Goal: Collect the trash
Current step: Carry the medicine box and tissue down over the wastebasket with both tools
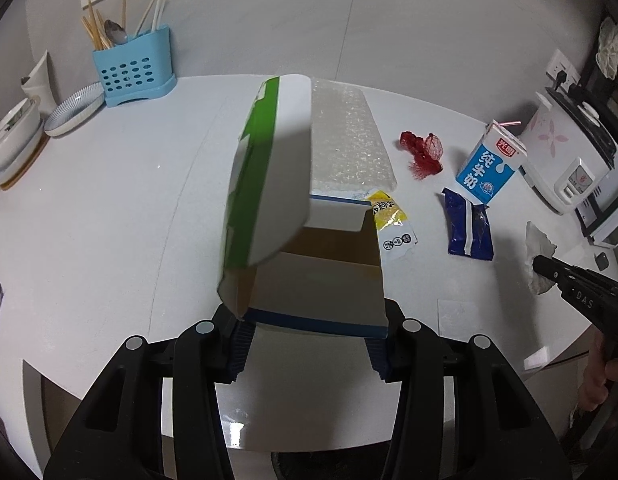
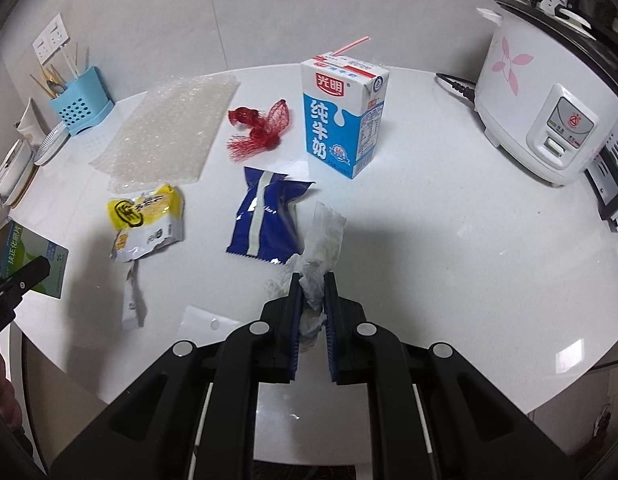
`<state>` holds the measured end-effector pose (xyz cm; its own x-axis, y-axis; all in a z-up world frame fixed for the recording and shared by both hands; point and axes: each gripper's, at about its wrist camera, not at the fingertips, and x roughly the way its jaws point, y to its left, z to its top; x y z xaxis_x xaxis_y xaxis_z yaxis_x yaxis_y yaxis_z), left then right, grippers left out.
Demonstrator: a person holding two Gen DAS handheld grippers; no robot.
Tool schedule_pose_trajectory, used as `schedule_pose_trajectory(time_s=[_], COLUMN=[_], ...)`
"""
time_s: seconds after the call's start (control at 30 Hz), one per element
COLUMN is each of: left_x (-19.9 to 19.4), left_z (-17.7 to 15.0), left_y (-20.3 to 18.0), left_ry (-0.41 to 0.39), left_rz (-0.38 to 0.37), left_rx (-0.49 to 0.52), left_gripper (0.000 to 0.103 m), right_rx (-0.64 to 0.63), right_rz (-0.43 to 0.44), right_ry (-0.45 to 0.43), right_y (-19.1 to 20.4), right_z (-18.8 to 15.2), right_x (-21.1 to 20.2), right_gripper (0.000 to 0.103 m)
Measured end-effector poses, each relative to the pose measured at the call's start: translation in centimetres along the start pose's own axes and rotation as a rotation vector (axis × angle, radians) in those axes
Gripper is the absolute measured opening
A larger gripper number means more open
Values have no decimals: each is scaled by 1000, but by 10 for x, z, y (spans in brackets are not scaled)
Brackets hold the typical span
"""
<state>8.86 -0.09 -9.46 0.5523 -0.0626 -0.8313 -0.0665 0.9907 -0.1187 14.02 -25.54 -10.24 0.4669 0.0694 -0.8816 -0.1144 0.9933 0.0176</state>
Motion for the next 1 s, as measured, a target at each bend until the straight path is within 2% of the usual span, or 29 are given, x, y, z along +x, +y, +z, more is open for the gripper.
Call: schedule_pose_trajectory(time_s=[0.53, 0.7, 1.0], left_x=[-47, -58, -64], left_z=[-58, -83, -134], left_y=[-16, -25, -31], left_ry=[-9, -10, 36], left_rz=[-48, -65, -103], left_rx=[106, 146, 189], left_gripper=[46, 46, 46], right_rx=[-22, -31, -48], right_rz=[29, 42, 56], right_ry=[-85, -91, -79], right_y=[35, 44, 53], right_z=[-64, -86, -129], right_x=[-65, -77, -84], right_gripper=[10, 10, 10])
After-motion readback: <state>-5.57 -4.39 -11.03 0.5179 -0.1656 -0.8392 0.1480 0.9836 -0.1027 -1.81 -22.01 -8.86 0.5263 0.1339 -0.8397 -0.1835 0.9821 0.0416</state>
